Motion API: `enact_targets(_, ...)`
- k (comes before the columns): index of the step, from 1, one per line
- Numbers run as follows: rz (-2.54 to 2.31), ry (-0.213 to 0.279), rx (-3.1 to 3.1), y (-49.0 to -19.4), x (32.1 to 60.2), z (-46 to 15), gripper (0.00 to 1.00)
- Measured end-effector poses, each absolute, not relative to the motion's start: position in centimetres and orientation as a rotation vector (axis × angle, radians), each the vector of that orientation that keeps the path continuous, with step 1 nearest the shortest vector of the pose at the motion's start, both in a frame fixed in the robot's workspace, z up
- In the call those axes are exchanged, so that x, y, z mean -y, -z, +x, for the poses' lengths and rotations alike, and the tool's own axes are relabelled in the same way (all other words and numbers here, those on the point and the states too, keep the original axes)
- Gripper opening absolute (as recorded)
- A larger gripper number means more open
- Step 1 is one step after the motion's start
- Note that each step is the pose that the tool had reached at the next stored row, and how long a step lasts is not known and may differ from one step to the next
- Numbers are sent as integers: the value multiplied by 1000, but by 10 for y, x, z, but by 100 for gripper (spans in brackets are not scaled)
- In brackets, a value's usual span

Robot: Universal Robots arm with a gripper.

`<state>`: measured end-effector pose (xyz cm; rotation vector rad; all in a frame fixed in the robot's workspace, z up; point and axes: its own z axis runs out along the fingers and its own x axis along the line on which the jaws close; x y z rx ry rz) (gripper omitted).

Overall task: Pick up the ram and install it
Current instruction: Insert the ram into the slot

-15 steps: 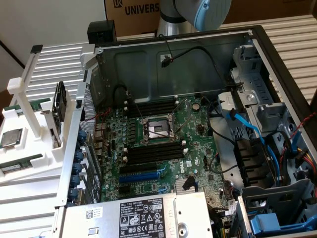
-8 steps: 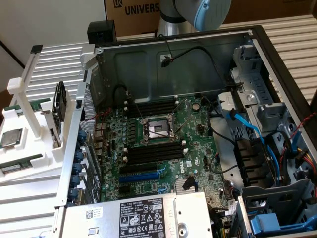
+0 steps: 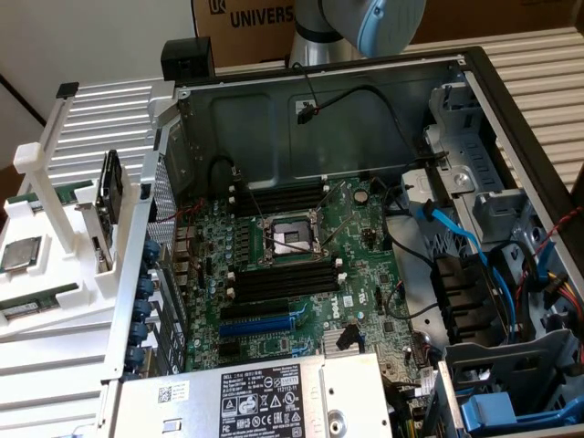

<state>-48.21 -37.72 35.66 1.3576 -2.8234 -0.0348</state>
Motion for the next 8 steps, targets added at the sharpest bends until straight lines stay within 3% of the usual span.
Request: enact_targets(8, 1588, 2, 2750, -352, 377, -482, 10)
